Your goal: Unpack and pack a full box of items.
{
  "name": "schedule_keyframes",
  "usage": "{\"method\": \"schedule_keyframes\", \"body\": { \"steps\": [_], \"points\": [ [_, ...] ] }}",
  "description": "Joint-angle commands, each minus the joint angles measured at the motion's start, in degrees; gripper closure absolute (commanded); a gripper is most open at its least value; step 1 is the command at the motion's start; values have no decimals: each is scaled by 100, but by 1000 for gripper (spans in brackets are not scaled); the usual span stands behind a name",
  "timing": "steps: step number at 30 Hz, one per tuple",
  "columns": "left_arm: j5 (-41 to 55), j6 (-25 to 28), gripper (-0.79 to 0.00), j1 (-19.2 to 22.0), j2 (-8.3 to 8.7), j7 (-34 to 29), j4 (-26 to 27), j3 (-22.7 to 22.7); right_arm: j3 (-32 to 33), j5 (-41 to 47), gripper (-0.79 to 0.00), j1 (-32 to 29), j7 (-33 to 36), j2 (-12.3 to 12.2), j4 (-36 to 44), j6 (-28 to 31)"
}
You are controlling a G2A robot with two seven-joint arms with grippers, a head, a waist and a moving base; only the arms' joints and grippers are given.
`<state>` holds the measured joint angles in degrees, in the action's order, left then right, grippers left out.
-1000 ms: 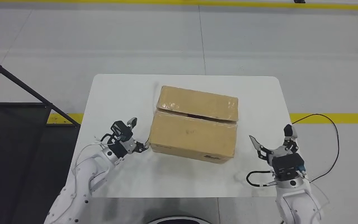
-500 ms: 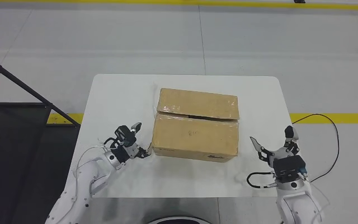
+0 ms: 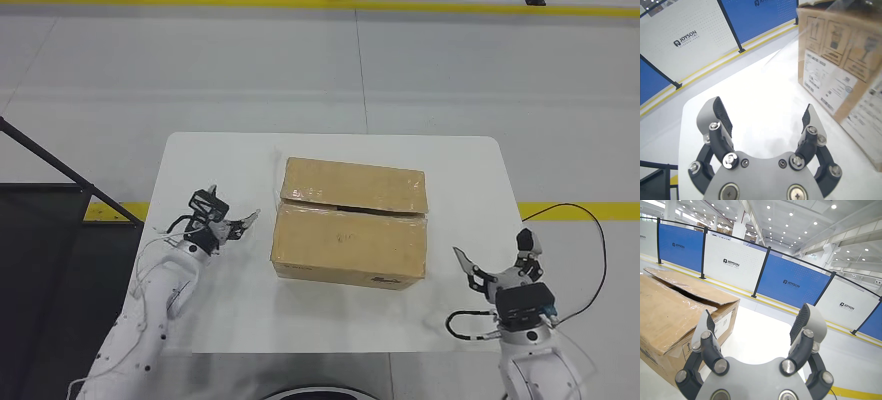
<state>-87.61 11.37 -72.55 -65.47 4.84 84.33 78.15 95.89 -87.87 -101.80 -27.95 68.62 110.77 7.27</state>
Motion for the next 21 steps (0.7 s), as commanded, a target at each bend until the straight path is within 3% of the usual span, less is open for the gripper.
{"method": "schedule_keyframes", "body": {
  "steps": [1, 12, 21],
  "points": [
    [-170, -173, -785, 331, -48, 32, -280, -228, 59, 23, -785, -39, -13, 0, -5, -4],
    [-636, -730, -785, 1674, -375, 433, -1821, -1317, 412, 201, -785, -262, -106, 1, -93, -3],
    [-433, -1213, -785, 2092, -569, 1087, -2405, -1566, 506, 224, -785, -251, -104, 5, -164, 74]
  ]
}}
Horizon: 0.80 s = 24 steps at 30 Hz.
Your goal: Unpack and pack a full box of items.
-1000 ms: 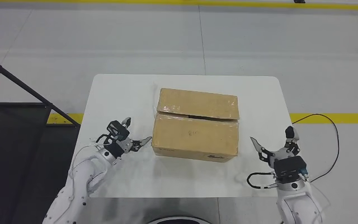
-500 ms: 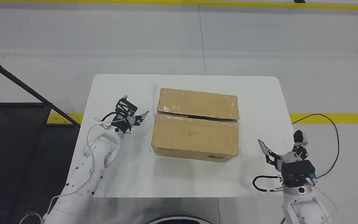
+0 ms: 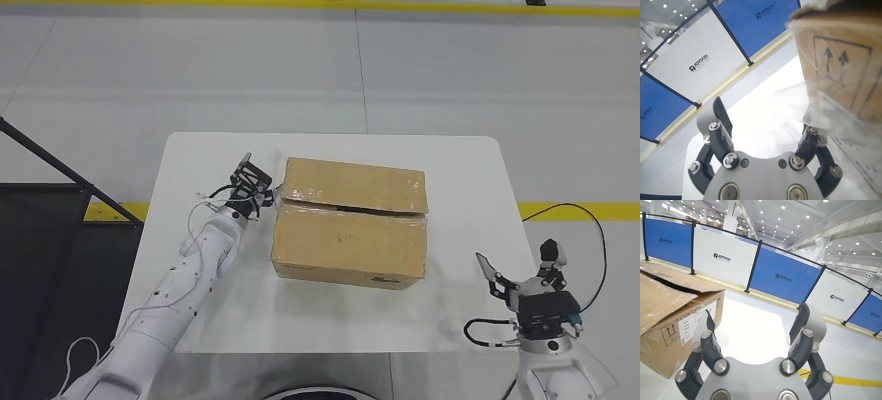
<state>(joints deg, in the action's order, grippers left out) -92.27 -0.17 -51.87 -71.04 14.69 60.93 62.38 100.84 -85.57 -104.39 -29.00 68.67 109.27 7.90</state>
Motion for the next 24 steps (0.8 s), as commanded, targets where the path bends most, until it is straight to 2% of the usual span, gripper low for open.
{"method": "schedule_keyframes", "body": {
  "steps": [1, 5, 9, 14, 24],
  "points": [
    [52, -117, -785, 37, -21, 178, -115, 24, 23, -3, -785, 20, -2, -1, -31, 26],
    [221, -319, -785, -32, -35, 500, -158, 151, 47, 20, -785, 68, 0, 0, -68, 82],
    [344, -506, -785, -314, -2, 720, 137, 378, 14, -16, -785, 148, 18, -2, -65, 175],
    [165, -795, -785, -975, 98, 652, 869, 745, -62, -59, -785, 276, 21, -2, -76, 271],
    [-528, -1338, -785, -2422, 267, 24, 2359, 1453, -207, -145, -785, 463, -48, 1, -125, 377]
  ]
}}
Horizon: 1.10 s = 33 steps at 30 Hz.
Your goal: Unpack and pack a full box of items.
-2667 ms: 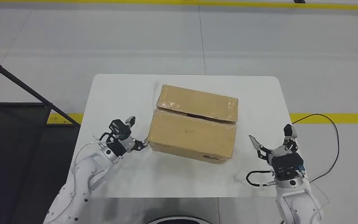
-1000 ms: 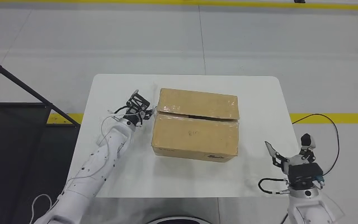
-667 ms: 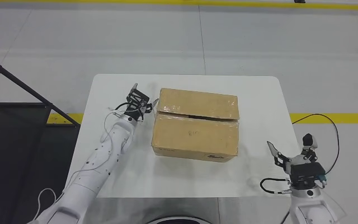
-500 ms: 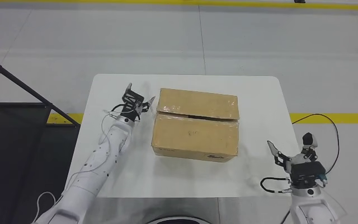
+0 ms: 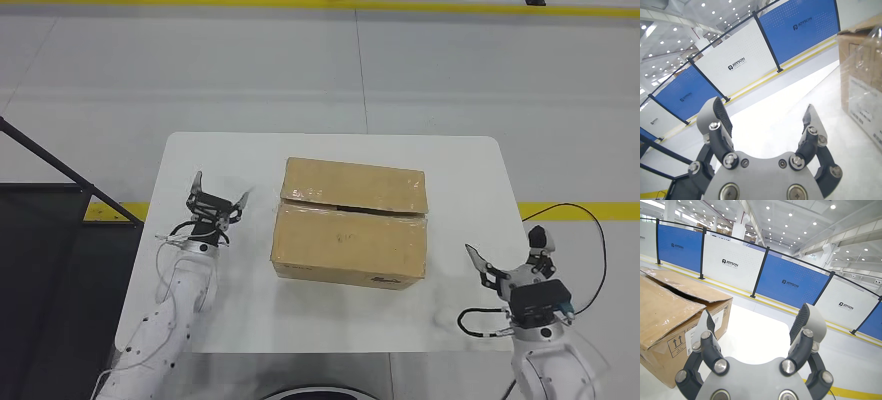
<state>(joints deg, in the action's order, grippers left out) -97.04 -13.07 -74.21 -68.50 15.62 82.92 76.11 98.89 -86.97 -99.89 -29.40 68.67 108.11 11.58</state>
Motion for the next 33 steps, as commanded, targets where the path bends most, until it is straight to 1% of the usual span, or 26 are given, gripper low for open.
{"method": "schedule_keyframes", "body": {
  "steps": [1, 8, 13, 17, 23, 26, 27, 31, 33],
  "points": [
    [-110, -81, -785, -312, 24, -131, 277, 141, -20, -10, -785, 25, -16, 1, -19, 13],
    [-350, -243, -785, -976, 55, -483, 857, 437, -57, -32, -785, 84, -66, 0, -55, 65],
    [-520, -177, -785, -1296, 65, -700, 1004, 547, -63, -33, -785, 104, -100, 0, -75, 88],
    [-540, -60, -785, -1398, 55, -796, 953, 547, -64, -33, -785, 93, -133, 1, -84, 87],
    [-607, 65, -785, -1330, 23, -906, 757, 431, -37, -67, -785, 68, -150, -3, -80, 103],
    [-655, 75, -785, -1445, 14, -882, 881, 408, -9, -149, -785, 58, -143, -13, -38, 179],
    [-664, 74, -785, -1531, 17, -864, 990, 433, 1, -184, -785, 71, -136, -26, -4, 346],
    [-671, 228, -785, -2105, 52, -786, 1705, 652, 212, 170, -785, 261, -66, -116, -45, 1693],
    [-579, 408, -785, -2464, 78, -720, 2132, 834, 310, 565, -785, 386, 48, -163, -121, 2483]
  ]
}}
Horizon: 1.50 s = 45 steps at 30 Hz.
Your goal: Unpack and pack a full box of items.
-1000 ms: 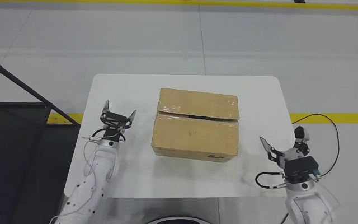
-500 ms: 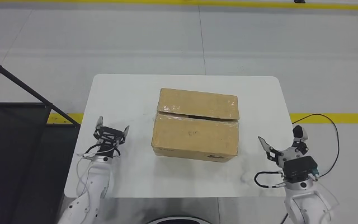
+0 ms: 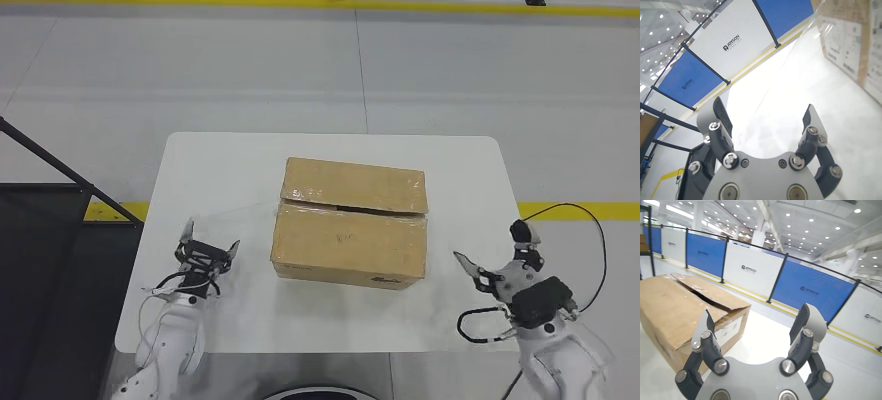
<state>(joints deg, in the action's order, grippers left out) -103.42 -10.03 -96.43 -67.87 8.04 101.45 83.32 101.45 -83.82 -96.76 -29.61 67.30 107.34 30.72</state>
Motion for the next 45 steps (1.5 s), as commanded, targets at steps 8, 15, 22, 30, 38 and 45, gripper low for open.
{"method": "schedule_keyframes", "body": {
  "steps": [8, 15, 22, 30, 38, 45],
  "points": [
    [1027, 550, -785, -1456, 57, 477, 1586, 983, 210, 2255, -785, 707, 1225, -177, -580, 2504],
    [1797, 882, -785, -1849, 57, 568, 1956, 1442, 234, 2370, -785, 753, 1493, -197, -542, 2518],
    [1782, 938, -785, -1801, 56, 544, 1957, 1401, 215, 2385, -785, 753, 1538, -193, -554, 2400],
    [2833, 1292, -785, -1419, 13, 419, 2065, 1333, -261, 4604, -785, 1106, 3401, -303, -954, 2520],
    [3561, 1834, -785, -1372, 10, 306, 2068, 1615, -749, 8559, -785, 1759, 6905, -659, -1125, 1645],
    [3816, 2026, -785, -1403, -2, 374, 1996, 1772, -816, 10154, -785, 2338, 8653, -822, -1403, 752]
  ]
}}
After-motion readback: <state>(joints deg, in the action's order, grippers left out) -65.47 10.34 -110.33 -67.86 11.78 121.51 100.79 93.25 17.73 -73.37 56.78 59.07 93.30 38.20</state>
